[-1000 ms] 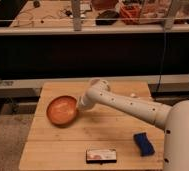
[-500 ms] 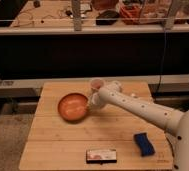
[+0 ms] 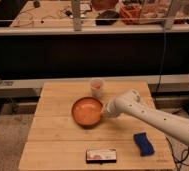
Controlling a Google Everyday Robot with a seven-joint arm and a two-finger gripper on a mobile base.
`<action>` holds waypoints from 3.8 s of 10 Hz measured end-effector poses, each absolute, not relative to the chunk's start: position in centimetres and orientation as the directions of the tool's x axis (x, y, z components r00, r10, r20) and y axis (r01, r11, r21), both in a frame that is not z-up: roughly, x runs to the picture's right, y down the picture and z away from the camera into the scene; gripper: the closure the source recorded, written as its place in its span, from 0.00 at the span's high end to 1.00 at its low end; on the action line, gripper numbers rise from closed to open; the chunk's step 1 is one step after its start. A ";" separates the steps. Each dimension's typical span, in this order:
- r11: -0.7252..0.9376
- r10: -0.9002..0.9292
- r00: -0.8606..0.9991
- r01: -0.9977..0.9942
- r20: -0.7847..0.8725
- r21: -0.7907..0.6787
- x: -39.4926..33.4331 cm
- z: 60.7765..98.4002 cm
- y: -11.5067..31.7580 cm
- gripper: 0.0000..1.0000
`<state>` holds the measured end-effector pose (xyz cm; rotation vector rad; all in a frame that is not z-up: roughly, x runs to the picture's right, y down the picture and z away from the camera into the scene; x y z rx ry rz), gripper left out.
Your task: Drag the ceramic bowl in a circle
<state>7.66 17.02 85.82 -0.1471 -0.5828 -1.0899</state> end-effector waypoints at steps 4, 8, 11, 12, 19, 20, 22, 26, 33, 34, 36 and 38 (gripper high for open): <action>0.340 -0.833 0.193 0.918 0.518 0.206 2.4 83.5 20.1 0.01; 0.204 -0.853 0.040 0.943 0.520 0.262 -4.6 82.2 22.3 0.01; 0.195 -0.849 0.022 0.942 0.528 0.273 -5.5 82.4 22.6 0.01; 0.193 -0.849 0.021 0.943 0.527 0.273 -5.5 82.4 22.6 0.01; 0.210 -0.864 0.019 0.922 0.503 0.325 -8.3 84.0 17.8 0.01; 0.210 -0.869 0.018 0.918 0.495 0.337 -9.6 85.1 15.2 0.01; 0.208 -0.874 0.011 0.912 0.486 0.353 -11.9 86.6 11.6 0.01; 0.276 -0.859 0.077 0.902 0.507 0.331 -11.8 89.3 8.2 0.01; 0.399 -0.825 0.206 0.872 0.526 0.284 -4.8 89.4 9.1 0.01; 0.406 -0.826 0.218 0.870 0.519 0.281 -3.7 88.5 9.9 0.01; 0.418 -0.824 0.245 0.871 0.512 0.257 -0.9 87.2 11.4 0.01; 0.438 -0.814 0.276 0.869 0.512 0.229 1.6 86.6 12.8 0.01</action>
